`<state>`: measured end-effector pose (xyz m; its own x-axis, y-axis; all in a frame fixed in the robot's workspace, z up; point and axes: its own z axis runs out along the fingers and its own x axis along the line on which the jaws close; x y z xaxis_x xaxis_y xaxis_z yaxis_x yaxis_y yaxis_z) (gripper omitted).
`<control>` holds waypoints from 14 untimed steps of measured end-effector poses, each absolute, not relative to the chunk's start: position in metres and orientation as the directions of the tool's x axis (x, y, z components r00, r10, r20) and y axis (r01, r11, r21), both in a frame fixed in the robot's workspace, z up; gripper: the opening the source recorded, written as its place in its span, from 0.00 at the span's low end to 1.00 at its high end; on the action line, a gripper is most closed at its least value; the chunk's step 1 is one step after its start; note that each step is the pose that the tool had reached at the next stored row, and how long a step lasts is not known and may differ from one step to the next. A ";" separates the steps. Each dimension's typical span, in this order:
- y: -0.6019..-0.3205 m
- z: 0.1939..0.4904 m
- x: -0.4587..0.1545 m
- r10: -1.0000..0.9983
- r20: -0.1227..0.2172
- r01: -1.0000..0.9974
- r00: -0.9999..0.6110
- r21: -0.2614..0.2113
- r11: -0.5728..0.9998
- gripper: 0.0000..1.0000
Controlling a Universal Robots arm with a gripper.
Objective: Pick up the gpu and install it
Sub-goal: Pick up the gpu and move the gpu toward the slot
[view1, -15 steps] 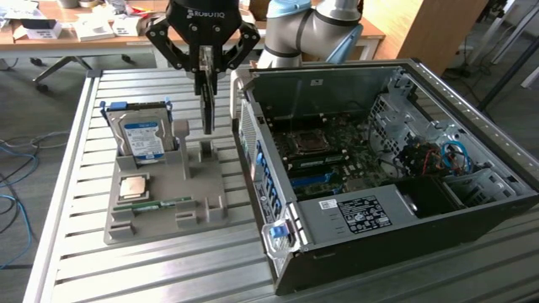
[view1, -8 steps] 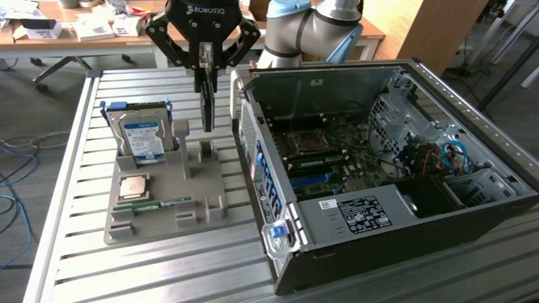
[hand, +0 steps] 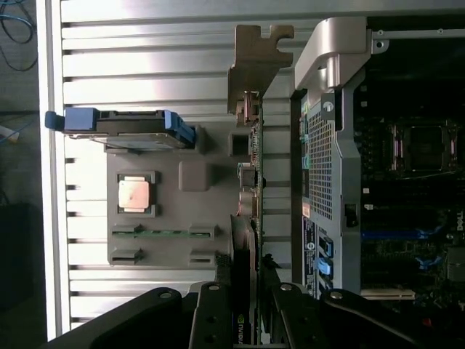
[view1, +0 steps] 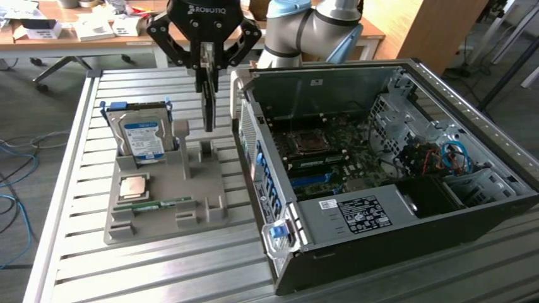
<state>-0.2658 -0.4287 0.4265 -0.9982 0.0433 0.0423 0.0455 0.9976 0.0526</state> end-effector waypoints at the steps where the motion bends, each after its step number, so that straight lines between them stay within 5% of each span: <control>1: -0.429 0.427 -0.265 0.043 0.042 0.046 -0.998 0.053 0.998 0.26; 14: -0.429 0.426 -0.239 0.043 0.042 0.046 -0.998 0.053 0.998 0.26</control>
